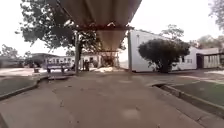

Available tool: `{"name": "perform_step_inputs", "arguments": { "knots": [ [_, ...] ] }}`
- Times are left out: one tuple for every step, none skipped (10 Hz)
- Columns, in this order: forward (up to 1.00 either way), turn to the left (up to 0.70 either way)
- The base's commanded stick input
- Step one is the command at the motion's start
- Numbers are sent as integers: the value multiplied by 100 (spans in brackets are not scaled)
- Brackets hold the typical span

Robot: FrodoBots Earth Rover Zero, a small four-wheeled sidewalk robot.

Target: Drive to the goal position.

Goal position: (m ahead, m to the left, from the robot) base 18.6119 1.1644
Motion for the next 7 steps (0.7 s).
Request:
{"name": "perform_step_inputs", "arguments": {
  "knots": [
    [70, 0],
    [70, 0],
    [70, 0],
    [70, 0],
    [70, 0],
    [70, 0],
    [70, 0]
  ]
}}
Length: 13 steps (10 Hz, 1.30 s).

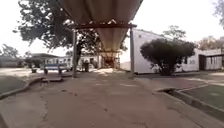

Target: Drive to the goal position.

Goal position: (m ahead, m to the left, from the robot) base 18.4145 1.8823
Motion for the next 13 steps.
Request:
{"name": "perform_step_inputs", "arguments": {
  "knots": [
    [70, 0],
    [70, 0],
    [70, 0],
    [70, 0],
    [70, 0],
    [70, 0],
    [70, 0],
    [70, 0],
    [70, 0],
    [70, 0],
    [70, 0],
    [70, 0],
    [70, 0]
  ]
}}
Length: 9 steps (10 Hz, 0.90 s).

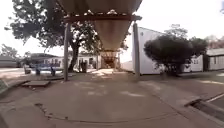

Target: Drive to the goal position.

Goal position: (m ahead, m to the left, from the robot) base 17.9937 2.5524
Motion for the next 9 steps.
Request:
{"name": "perform_step_inputs", "arguments": {
  "knots": [
    [70, 0],
    [70, 0],
    [70, 0],
    [70, 0],
    [70, 0],
    [70, 0],
    [70, 0],
    [70, 0],
    [70, 0]
  ]
}}
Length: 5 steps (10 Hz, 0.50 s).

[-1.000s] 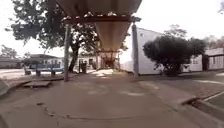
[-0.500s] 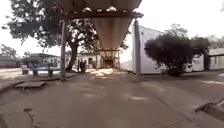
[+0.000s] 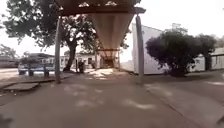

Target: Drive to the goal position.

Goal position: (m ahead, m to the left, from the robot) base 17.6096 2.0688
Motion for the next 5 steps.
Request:
{"name": "perform_step_inputs", "arguments": {
  "knots": [
    [70, 0],
    [70, 0],
    [70, 0],
    [70, 0],
    [70, 0]
  ]
}}
